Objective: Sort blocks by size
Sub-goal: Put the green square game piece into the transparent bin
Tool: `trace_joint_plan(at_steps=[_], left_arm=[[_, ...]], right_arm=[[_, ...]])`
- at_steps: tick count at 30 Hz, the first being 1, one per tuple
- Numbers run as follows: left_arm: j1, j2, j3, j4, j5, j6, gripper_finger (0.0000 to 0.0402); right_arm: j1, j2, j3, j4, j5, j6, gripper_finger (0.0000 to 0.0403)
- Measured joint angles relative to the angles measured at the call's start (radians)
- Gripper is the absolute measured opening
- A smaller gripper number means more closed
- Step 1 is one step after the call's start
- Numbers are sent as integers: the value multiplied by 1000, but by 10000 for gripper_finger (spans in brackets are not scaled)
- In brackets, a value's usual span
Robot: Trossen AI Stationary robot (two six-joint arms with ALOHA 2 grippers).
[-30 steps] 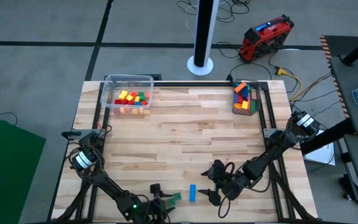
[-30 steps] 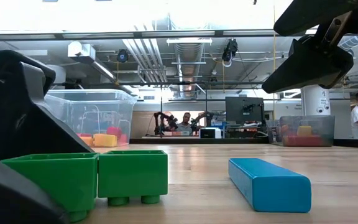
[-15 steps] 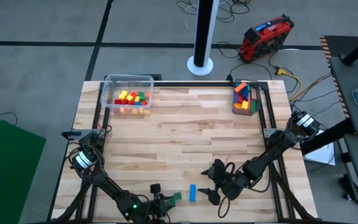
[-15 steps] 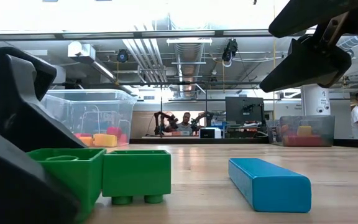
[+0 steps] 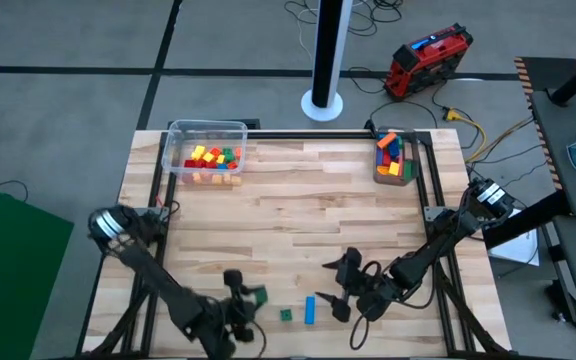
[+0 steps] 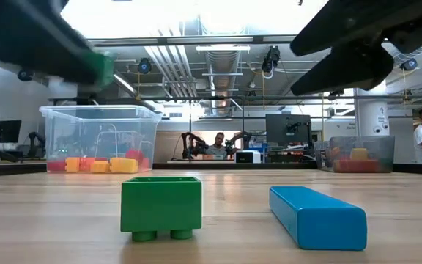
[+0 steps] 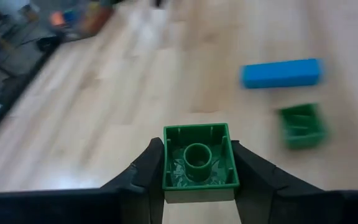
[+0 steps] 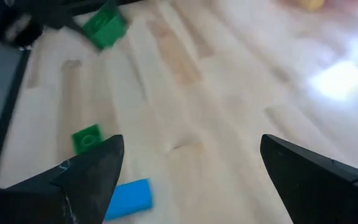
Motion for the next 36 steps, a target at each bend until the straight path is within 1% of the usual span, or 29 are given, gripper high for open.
trace_joint_plan(at_steps=[4,7,9,12,16,19,22,25,27,28,30,33,35,36], left_arm=[[66,-153,-124,-23,0,16,118],[134,-286,-239,-19,33,18,118],[191,-373,-311,-18,61,23,118],[296,-501,-394,-11,108,60,118],[463,-650,-443,-9,168,112,118],[620,-740,-441,-9,257,184,117],[789,-805,-411,-31,312,276,117],[980,-840,-354,-106,332,377,117],[1131,-844,-312,-174,354,424,117],[1206,-844,-296,-199,380,440,117],[1363,-835,-274,-221,464,470,117],[1579,-805,-273,-233,658,532,118],[1682,-780,-278,-231,780,557,118],[1718,-768,-281,-232,818,565,118]], right_arm=[[-24,0,-2,-1,51,-52,368],[-68,0,-3,-1,54,-114,368],[-105,0,-3,-1,30,-160,368],[-166,0,-3,-1,-35,-221,368],[-260,0,-3,-1,-139,-264,368],[-316,0,-5,-3,-208,-290,368],[-359,0,-5,0,-267,-317,368],[-392,0,-5,-2,-321,-340,368],[-409,0,-5,-1,-356,-357,368],[-415,0,-5,0,-371,-362,368],[-425,0,-6,-1,-391,-370,368],[-430,0,-6,-1,-400,-386,368],[-430,0,-6,-3,-401,-399,368],[-430,0,-6,-7,-403,-406,368]])
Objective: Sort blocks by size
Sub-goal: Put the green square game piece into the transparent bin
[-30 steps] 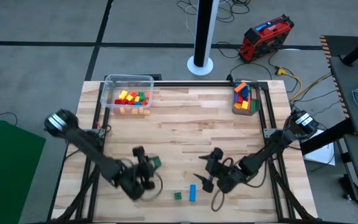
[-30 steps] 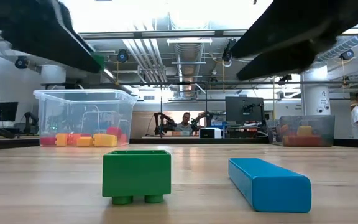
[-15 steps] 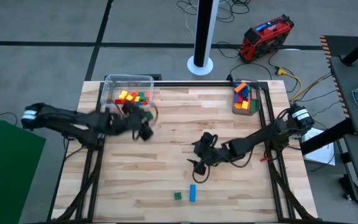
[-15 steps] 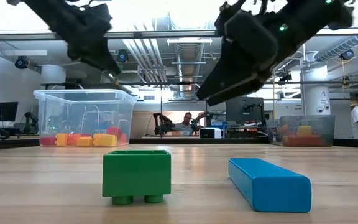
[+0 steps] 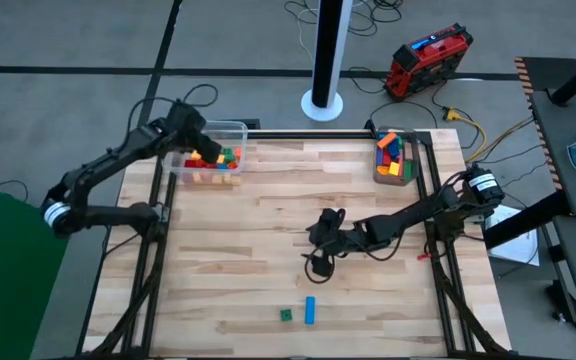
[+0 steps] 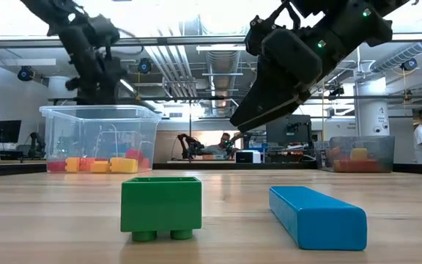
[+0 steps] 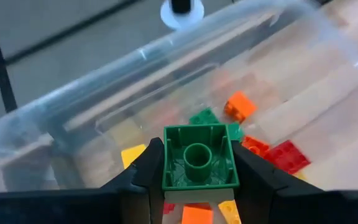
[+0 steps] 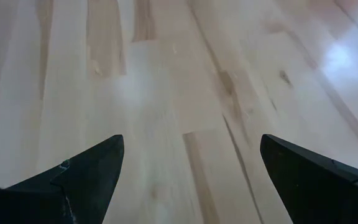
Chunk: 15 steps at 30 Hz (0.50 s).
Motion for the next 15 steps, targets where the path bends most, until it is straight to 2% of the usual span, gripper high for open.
trace_joint_plan(at_steps=[3,15], left_arm=[[46,35,-4,-4,20,16,119],[34,75,0,-4,15,26,120]], right_arm=[[0,0,0,-2,-24,-16,368],[1,0,-6,-1,-26,16,368]])
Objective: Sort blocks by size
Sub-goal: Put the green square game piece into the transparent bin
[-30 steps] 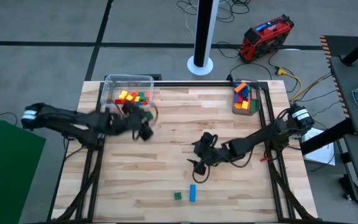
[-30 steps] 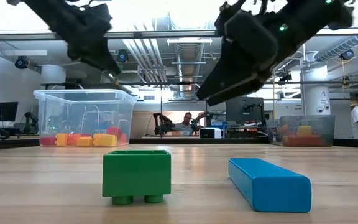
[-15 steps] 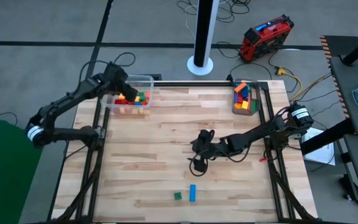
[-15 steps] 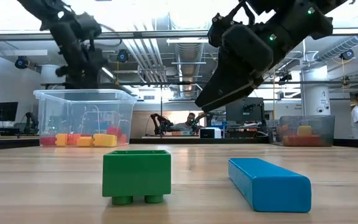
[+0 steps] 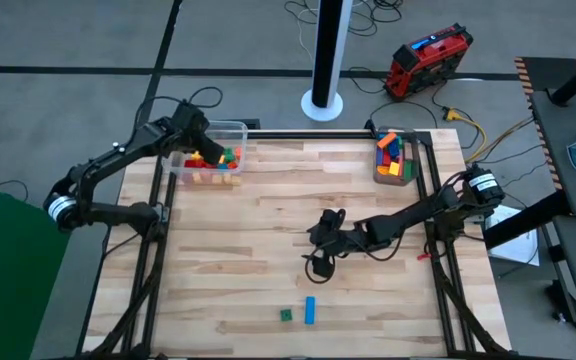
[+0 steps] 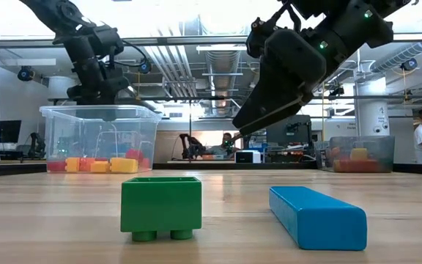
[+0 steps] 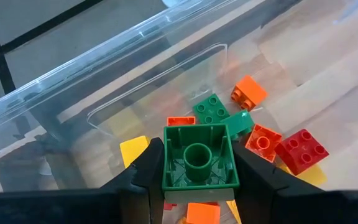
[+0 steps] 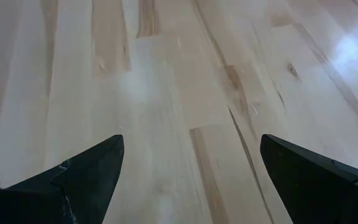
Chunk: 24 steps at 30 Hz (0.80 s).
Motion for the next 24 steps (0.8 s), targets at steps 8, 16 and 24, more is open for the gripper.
trace_joint_plan(at_steps=[8,16,24], left_arm=[[0,-4,-1,-3,0,10,120],[0,-4,-2,-8,-1,-2,129],[0,-4,-1,-51,-2,-25,133]], right_arm=[[0,-1,-6,1,0,30,368],[0,-1,-7,1,0,31,368],[0,-1,-7,1,0,26,368]])
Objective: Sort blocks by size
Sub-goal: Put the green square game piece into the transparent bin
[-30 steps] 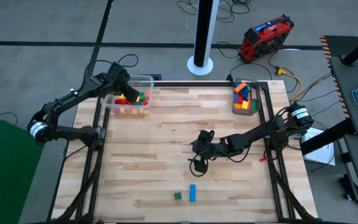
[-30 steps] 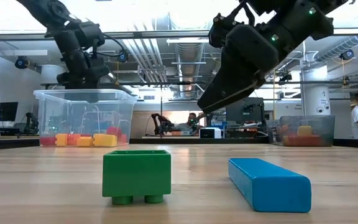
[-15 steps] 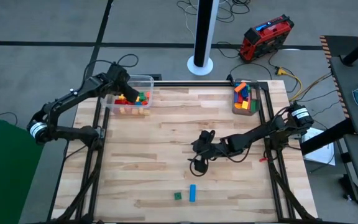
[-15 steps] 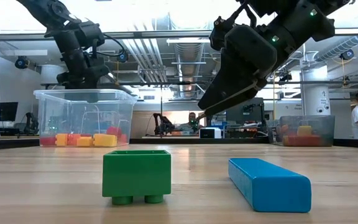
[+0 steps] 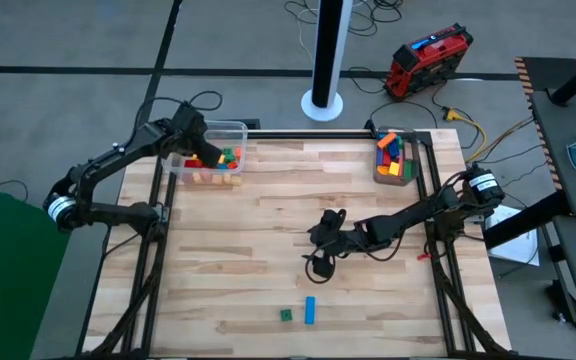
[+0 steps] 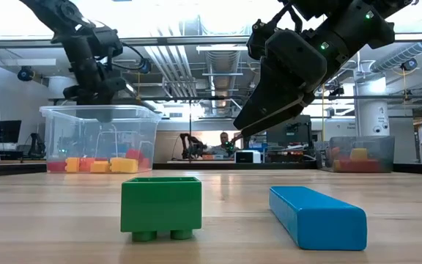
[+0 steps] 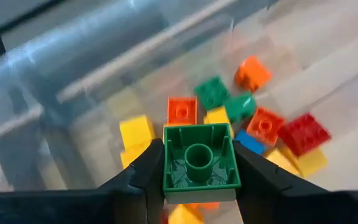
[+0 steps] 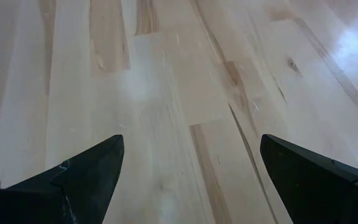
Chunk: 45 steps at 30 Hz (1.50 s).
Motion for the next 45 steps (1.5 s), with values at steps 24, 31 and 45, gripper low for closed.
trace_joint_plan(at_steps=[24,31,45], left_arm=[[-54,-13,33,-147,-140,-73,232],[-339,-79,23,-89,-162,-160,235],[-1275,-78,23,69,-653,-408,236]], right_arm=[[0,0,0,1,1,2,368],[0,0,2,5,1,0,368],[-4,0,54,12,3,0,368]])
